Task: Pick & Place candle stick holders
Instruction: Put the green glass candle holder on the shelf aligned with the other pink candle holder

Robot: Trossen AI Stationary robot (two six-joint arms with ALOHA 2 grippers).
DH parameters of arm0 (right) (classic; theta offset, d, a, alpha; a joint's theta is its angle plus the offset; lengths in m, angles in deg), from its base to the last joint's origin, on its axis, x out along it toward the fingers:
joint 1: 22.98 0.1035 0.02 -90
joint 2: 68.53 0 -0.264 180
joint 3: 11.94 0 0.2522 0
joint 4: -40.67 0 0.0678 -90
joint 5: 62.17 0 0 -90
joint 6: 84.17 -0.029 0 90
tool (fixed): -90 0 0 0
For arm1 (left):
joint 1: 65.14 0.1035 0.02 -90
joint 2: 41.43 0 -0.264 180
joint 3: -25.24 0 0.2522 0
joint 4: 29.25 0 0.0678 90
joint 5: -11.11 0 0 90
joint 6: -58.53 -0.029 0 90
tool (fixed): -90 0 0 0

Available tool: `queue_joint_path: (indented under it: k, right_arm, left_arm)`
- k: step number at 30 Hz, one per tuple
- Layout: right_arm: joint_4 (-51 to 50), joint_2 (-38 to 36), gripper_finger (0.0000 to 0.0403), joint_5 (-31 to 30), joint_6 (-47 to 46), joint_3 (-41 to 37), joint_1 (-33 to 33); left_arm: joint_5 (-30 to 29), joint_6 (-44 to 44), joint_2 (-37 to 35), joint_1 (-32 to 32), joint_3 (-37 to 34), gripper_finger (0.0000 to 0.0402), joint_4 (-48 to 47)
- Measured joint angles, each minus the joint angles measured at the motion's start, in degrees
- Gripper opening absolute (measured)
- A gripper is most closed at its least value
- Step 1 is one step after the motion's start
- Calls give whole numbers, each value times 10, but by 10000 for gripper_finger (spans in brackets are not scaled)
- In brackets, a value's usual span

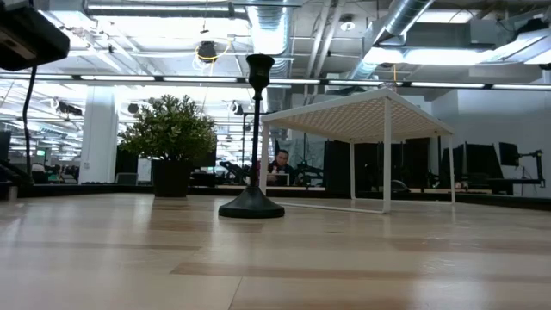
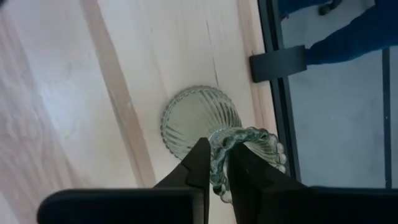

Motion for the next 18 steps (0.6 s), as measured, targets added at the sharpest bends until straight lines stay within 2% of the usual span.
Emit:
queue_joint_path:
  k: [4, 8, 18]
  right_arm:
    - [0, 0, 115, 0, 0, 0, 0]
    - [-3, 0, 115, -1, 0, 0, 0]
    - [-4, 0, 115, -2, 0, 0, 0]
  left_arm:
    - [-18, 4, -23, 11, -1, 30, 4]
    - [-76, 7, -64, 32, -5, 29, -4]
    - [-78, 65, -176, 70, -3, 29, 5]
